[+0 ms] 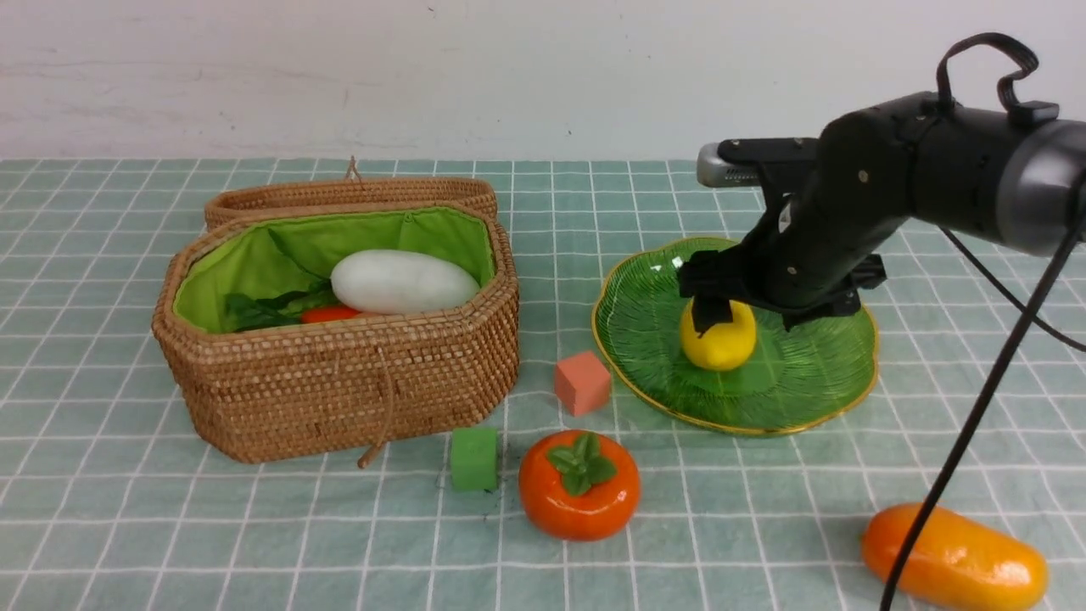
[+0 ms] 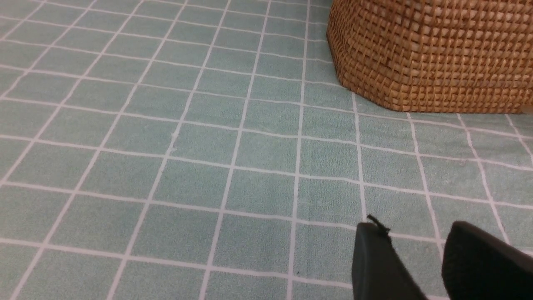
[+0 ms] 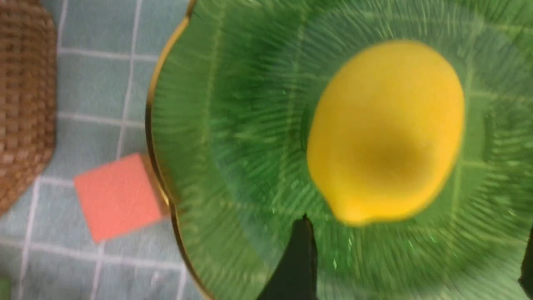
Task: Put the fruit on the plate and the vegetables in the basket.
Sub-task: Use the right arm to grab a lemon and put it into the right plate, then grab a tomato with your right arm and place it on the plate on the right.
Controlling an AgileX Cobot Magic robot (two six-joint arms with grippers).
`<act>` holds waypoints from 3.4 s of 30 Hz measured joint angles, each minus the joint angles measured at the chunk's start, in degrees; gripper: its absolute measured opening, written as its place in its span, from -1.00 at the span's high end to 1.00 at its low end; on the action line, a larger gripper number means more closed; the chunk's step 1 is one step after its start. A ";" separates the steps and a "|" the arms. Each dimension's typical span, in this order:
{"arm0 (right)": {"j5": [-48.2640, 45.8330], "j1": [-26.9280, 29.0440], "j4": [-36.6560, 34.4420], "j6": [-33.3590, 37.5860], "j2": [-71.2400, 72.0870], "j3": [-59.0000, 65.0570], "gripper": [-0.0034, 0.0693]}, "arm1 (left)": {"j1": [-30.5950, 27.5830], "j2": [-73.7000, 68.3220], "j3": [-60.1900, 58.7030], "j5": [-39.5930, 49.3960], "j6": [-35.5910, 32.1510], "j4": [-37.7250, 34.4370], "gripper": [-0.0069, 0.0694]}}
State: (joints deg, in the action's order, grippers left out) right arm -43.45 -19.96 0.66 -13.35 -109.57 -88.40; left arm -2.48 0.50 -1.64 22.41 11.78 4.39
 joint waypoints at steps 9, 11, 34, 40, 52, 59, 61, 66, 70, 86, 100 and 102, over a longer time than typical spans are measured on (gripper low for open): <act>-8.47 -0.14 -25.67 22.83 5.36 6.42 -0.81 | 0.00 0.00 0.00 0.00 0.00 0.00 0.20; -6.41 -0.84 -30.92 28.69 5.08 10.27 -0.81 | 0.00 0.00 0.00 0.00 0.00 0.00 0.20; 0.31 -5.82 -42.26 33.54 -2.95 13.81 -0.37 | 0.00 0.00 0.00 0.00 0.00 0.00 0.20; -1.58 -5.77 -42.13 35.54 -2.28 13.38 -0.35 | 0.00 0.00 0.00 0.00 0.00 0.00 0.20; -4.33 5.91 -40.26 31.69 1.54 -0.26 -0.35 | 0.00 0.00 0.00 0.00 0.00 0.00 0.19; -1.09 10.26 -40.26 29.16 -1.19 -0.66 -0.35 | 0.00 0.00 0.00 0.00 0.00 0.00 0.19; -1.80 10.28 -40.19 28.64 -2.52 -0.66 -0.35 | 0.00 0.00 0.00 0.00 0.00 0.00 0.19; -3.88 10.21 -39.84 28.17 -5.96 -0.66 -0.38 | 0.00 0.00 0.00 0.00 0.00 0.00 0.19; -4.12 10.48 -38.90 28.06 -5.80 -0.76 -0.77 | 0.00 0.00 0.00 0.00 0.00 0.00 0.19; -21.81 14.44 -16.33 30.85 14.18 4.49 -0.81 | 0.00 0.00 0.00 0.00 0.00 0.00 0.19; -14.77 14.24 -7.50 40.04 30.86 33.60 -0.86 | 0.00 0.00 0.00 0.00 0.00 0.00 0.19; -10.52 14.24 -6.99 42.10 29.96 36.43 -0.89 | 0.00 0.00 0.00 0.00 0.00 0.00 0.19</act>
State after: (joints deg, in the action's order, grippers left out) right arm -53.97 -5.72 -6.33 28.75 -79.61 -51.97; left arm -2.48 0.50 -1.64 22.41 11.78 4.39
